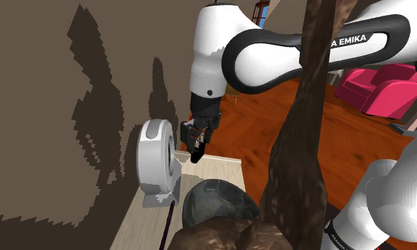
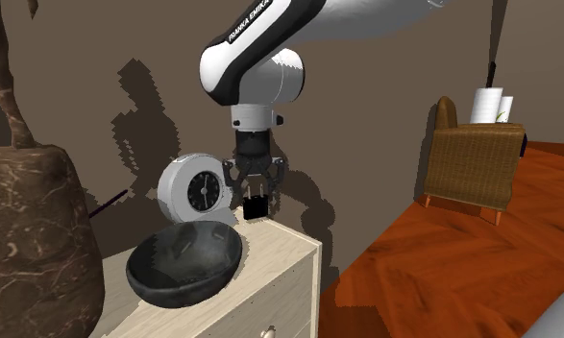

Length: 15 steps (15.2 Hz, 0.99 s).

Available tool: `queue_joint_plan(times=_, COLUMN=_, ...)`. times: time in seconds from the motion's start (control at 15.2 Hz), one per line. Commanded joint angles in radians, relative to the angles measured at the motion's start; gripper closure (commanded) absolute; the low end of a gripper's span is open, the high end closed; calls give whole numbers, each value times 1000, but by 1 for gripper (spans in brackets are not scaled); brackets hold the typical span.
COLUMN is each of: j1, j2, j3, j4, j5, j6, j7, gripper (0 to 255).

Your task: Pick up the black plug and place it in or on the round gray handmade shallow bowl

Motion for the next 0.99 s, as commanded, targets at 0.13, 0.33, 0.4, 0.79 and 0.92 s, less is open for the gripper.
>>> queue_joint_plan(times=0.13, j1=-1, j2=-13, j3=-3, j4=43, j5=5, j6=-56, j7=-4, gripper=255)
queue_joint_plan(times=0.33, j1=-2, j2=-17, j3=-4, j4=80, j5=6, j6=-96, j7=-5, gripper=255)
queue_joint_plan(times=0.4, j1=-2, j2=-18, j3=-5, j4=93, j5=6, j6=-109, j7=-5, gripper=255)
queue_joint_plan(times=0.79, j1=-3, j2=-17, j3=-6, j4=174, j5=5, j6=-190, j7=-5, gripper=255)
queue_joint_plan(times=0.92, j1=-4, j2=-14, j3=-7, j4=204, j5=4, j6=-217, j7=-4, gripper=255)
